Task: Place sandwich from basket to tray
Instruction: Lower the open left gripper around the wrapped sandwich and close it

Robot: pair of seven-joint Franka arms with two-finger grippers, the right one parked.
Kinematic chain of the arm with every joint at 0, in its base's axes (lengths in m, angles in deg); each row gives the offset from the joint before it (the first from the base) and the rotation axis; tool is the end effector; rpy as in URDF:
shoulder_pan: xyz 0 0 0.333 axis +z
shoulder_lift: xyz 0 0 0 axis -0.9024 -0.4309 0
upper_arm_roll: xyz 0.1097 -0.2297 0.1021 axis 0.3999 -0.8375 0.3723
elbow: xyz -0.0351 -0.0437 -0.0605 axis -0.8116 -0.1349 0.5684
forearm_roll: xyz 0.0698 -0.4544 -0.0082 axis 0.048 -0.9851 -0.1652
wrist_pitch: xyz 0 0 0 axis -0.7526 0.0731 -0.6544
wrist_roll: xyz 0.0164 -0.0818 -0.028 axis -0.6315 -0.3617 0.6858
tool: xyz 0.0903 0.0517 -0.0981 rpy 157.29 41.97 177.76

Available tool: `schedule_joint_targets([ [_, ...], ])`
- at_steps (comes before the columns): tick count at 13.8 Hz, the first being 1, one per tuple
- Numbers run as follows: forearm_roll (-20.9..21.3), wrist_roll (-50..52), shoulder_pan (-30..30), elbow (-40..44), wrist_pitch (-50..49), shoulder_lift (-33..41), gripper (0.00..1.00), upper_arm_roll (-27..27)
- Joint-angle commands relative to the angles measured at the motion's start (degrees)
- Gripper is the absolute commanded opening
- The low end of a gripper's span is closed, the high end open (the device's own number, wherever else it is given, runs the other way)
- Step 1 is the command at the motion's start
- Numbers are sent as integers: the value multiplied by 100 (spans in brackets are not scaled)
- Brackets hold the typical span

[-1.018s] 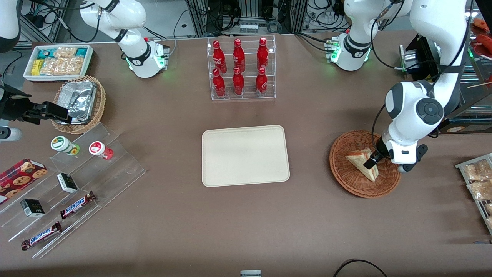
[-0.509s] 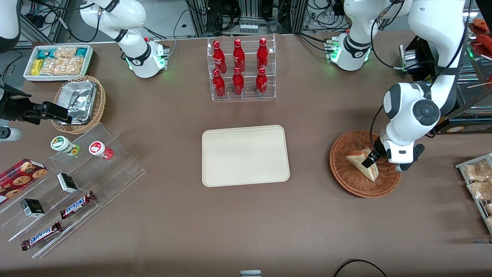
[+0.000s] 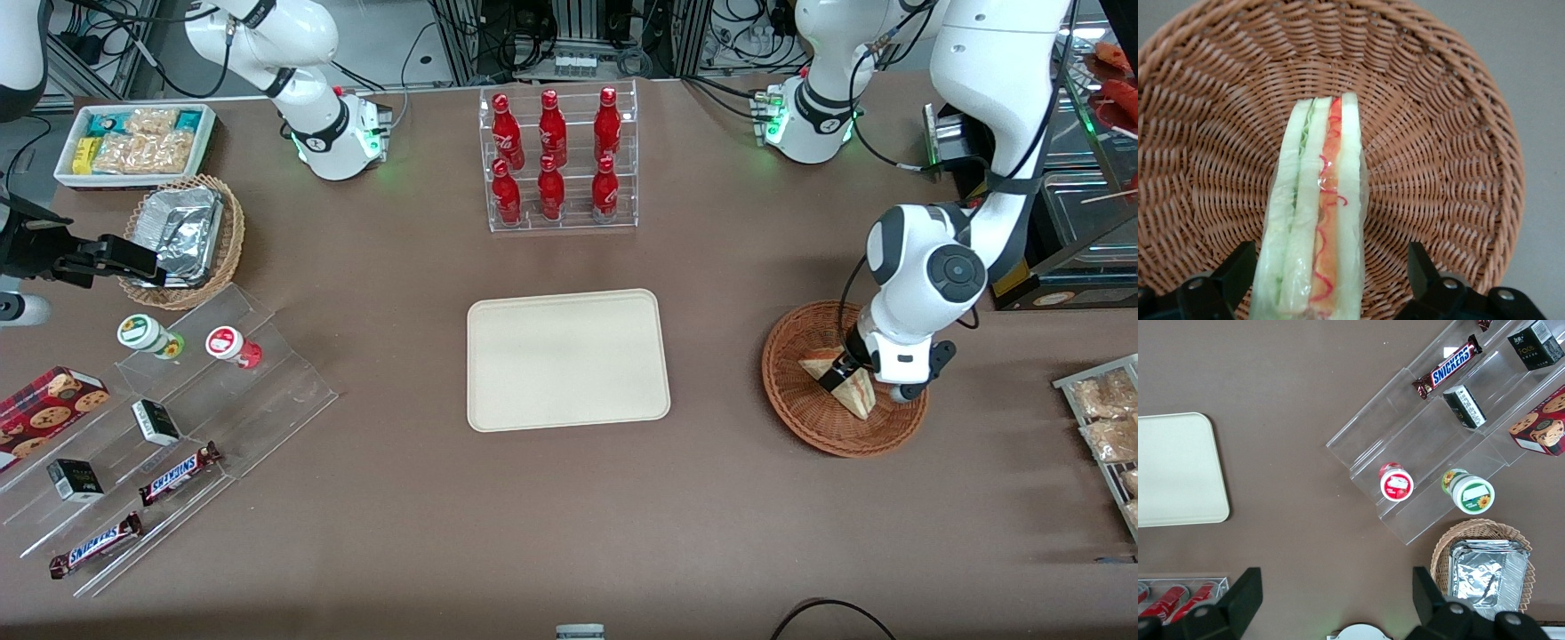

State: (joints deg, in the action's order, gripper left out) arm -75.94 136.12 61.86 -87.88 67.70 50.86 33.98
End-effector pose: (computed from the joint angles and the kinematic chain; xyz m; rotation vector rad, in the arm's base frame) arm 0.5834 -0.0678 0.1152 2.9103 1.1156 0.0355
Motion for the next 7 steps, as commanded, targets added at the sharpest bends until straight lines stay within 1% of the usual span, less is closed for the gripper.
schedule_joint_targets([
  [1, -29, 109, -11, -46, 92, 15, 82, 1],
  [2, -29, 118, -2, -46, 74, 15, 67, 1],
  [3, -29, 100, 7, -46, 57, 15, 33, 9],
  [4, -20, 74, 7, -37, 48, 24, 6, 1],
  [5, -3, 48, 7, -11, -57, 32, 0, 9],
  [7, 41, 30, 7, 59, -381, 155, 0, 9],
])
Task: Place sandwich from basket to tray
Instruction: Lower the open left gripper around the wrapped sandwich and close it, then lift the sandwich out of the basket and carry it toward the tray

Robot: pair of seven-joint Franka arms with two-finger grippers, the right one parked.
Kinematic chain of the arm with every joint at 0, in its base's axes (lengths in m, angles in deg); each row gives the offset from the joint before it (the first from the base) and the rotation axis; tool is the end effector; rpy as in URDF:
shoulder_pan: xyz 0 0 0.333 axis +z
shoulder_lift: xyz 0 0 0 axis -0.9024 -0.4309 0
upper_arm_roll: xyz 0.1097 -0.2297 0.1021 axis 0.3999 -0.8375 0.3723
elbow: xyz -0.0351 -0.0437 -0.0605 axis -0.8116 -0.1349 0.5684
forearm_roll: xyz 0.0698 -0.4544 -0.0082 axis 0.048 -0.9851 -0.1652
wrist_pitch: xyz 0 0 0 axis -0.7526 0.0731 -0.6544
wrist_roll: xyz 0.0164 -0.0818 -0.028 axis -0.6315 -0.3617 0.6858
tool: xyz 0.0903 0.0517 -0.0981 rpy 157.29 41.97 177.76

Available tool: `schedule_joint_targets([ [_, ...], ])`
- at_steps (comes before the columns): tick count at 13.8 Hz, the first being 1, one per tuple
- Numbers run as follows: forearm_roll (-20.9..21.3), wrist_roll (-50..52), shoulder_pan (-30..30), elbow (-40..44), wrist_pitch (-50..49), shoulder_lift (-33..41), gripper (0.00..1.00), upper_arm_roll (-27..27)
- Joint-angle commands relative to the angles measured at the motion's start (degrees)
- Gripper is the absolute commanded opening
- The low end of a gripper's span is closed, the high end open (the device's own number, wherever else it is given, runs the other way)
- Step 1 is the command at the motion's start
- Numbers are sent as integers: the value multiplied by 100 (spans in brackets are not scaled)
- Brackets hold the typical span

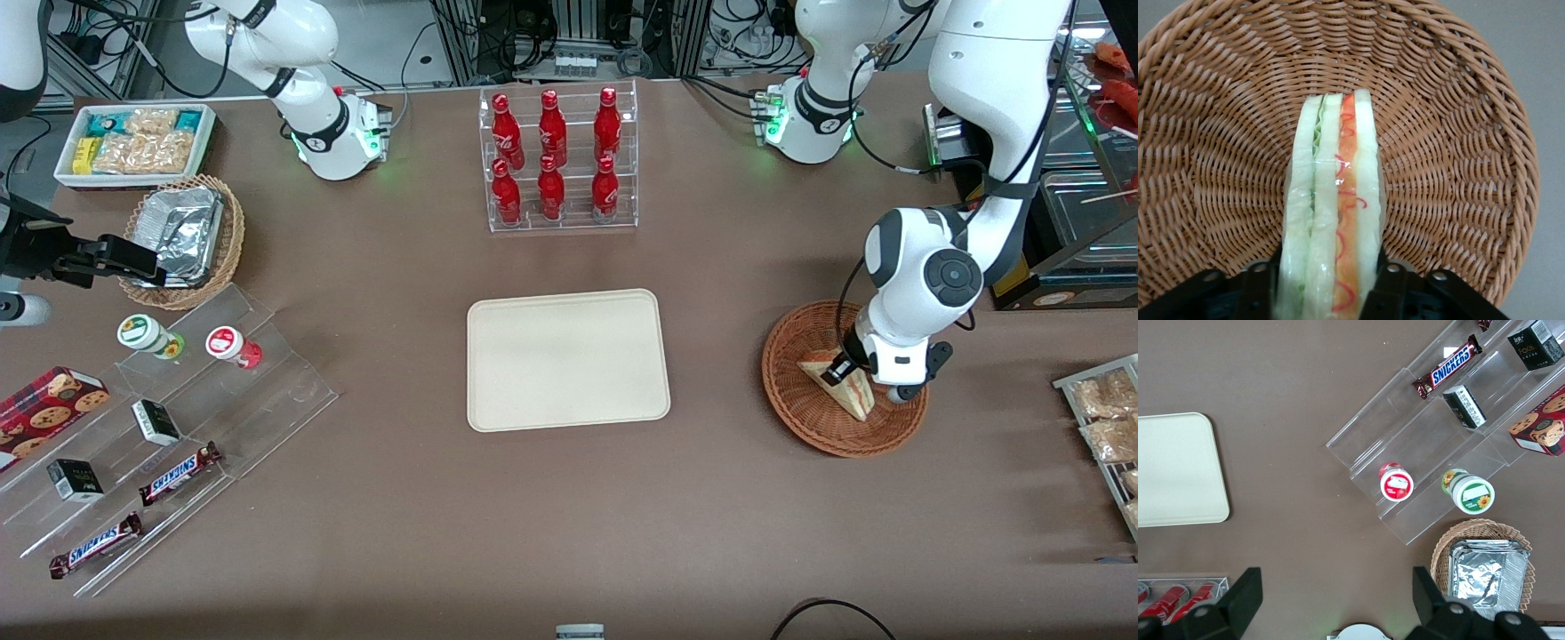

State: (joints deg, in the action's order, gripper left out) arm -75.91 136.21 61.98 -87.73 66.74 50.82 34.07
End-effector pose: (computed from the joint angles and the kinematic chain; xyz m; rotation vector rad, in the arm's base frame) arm 0.5824 -0.0654 0.1144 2.9149 1.1253 0.0157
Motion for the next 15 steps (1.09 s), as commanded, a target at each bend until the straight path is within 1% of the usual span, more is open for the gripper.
schedule_joint_targets([
  [1, 91, -13, -14, 123, -556, 290, 0, 0],
  [3, 100, -14, -23, 500, -1302, 519, 0, -43],
  [4, 117, -23, -23, 798, -1793, 615, 0, -183],
  [6, 135, -14, -32, 1631, -2778, 573, 0, -473],
  [7, 126, 12, -58, 1975, -3044, 520, 0, -674],
  [9, 100, -23, -206, 2381, -3230, 485, 0, -965],
  [11, 100, 4, -601, 2715, -3240, 275, 0, -1116],
  [12, 91, 4, -934, 2873, -3222, 143, 0, -1125],
  [15, 135, 56, -1848, 3471, -3187, -576, 0, -1125],
])
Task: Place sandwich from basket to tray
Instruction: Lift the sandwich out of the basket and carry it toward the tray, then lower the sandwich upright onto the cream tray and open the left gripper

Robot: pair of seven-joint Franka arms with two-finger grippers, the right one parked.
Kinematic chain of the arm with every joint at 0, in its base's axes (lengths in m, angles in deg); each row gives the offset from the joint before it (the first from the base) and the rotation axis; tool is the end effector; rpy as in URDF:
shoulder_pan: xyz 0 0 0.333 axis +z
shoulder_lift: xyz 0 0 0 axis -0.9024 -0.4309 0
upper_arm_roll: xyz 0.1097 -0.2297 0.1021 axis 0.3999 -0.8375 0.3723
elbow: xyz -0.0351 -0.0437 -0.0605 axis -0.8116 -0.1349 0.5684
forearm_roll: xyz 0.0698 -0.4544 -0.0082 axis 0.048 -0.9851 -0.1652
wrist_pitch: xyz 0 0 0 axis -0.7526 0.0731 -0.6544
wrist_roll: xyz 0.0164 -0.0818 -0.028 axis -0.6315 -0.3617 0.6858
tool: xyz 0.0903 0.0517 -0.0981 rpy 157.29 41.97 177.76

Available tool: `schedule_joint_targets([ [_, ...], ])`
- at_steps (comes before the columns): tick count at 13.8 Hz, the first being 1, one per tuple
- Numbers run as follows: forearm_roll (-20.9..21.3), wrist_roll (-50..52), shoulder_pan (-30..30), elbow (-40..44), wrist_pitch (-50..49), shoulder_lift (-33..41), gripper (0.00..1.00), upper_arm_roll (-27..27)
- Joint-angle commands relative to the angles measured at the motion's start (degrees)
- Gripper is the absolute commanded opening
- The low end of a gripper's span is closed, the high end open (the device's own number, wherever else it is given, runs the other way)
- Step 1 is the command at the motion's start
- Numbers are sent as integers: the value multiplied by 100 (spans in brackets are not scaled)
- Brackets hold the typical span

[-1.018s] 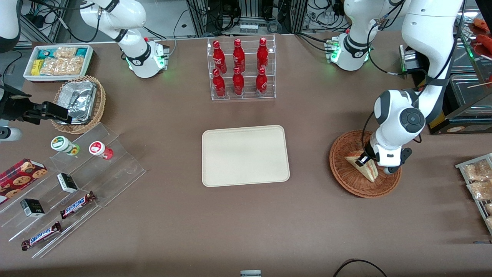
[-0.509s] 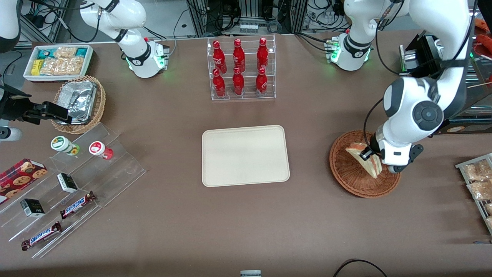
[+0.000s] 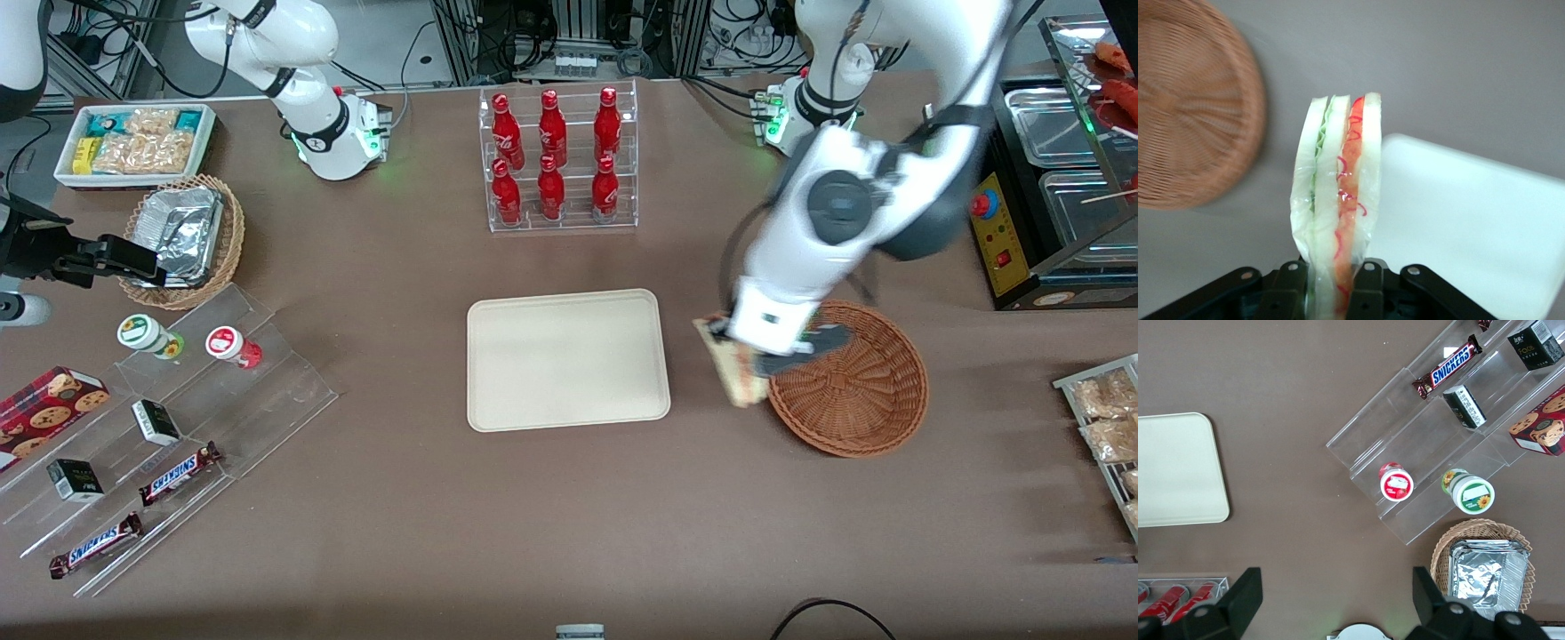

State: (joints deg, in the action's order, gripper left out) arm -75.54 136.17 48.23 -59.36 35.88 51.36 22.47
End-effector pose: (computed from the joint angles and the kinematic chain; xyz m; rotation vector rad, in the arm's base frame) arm 0.5920 -0.3532 0.3205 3.0666 0.4706 -0.0658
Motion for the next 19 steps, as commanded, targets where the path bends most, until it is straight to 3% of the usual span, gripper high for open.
schedule_joint_targets([
  [1, 107, 69, -694, 818, -93, -886, 0, 44],
  [6, 388, 148, -1494, 1522, 327, -2011, 0, 62],
  [10, 800, 481, -1881, 1593, 979, -2478, 0, 79],
  [19, 1003, 675, -2076, 1856, 1156, -3023, 0, 88],
])
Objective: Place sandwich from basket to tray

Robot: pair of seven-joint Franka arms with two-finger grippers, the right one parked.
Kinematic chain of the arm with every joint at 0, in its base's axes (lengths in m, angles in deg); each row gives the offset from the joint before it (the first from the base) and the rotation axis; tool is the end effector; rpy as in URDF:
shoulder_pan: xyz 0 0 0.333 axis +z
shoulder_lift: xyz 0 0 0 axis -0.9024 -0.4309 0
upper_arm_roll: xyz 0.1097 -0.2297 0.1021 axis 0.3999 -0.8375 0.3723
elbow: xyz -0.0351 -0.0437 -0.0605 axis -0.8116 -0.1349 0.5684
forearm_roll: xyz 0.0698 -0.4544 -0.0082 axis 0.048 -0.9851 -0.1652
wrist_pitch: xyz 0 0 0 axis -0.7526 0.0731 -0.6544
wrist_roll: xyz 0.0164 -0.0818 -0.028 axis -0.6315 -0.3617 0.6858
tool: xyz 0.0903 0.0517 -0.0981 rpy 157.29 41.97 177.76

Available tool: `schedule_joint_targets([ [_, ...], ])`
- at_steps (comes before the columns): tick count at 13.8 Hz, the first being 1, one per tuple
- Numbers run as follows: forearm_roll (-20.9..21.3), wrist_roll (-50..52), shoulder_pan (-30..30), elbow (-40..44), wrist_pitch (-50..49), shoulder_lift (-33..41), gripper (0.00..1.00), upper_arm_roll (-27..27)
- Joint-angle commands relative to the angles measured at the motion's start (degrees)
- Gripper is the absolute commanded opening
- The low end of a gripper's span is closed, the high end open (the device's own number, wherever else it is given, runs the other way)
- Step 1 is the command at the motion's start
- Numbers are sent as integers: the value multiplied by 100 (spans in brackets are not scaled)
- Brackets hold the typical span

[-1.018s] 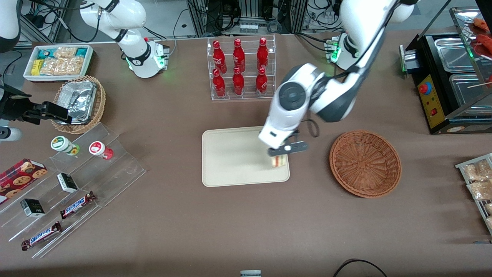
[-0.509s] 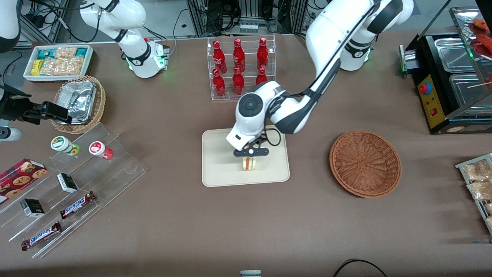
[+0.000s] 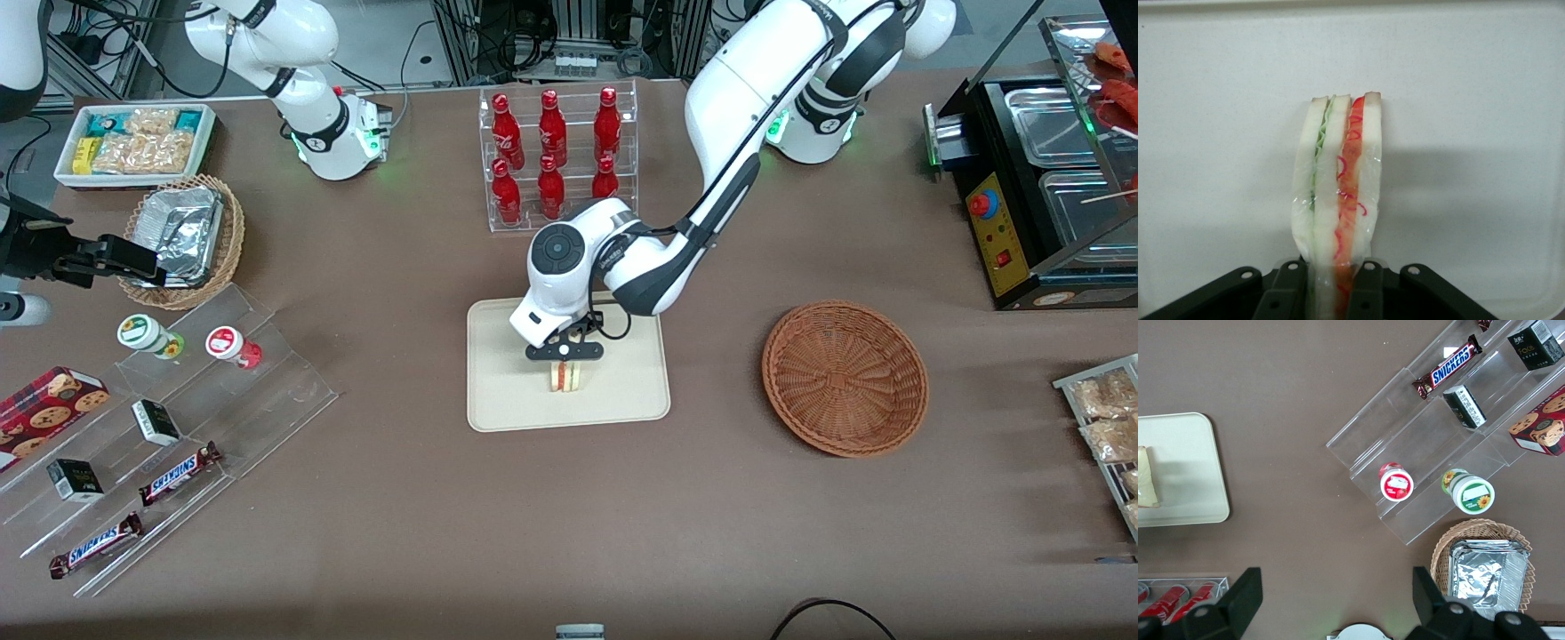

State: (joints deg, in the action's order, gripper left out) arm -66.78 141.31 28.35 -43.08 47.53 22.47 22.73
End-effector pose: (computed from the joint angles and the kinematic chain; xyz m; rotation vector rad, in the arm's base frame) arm 0.4949 -0.5658 0.1270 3.1180 0.0372 -0.0618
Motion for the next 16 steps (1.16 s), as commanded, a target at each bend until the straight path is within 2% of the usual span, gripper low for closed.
schedule_joint_targets([
  [1, 127, 162, -88, 263, -18, -161, 34, 61],
  [2, 136, 135, -88, 264, -18, -161, 97, 70],
  [6, 118, 179, -35, 264, -167, 119, 100, 70],
  [10, 39, 442, 201, 431, -1334, 883, 100, 61],
  [13, -57, 881, 789, 247, -1712, 1769, 100, 44],
  [15, -338, 664, 1297, 185, -2484, 2403, 100, 35],
  [16, -365, 236, 1501, 132, -2827, 2632, 100, 26],
])
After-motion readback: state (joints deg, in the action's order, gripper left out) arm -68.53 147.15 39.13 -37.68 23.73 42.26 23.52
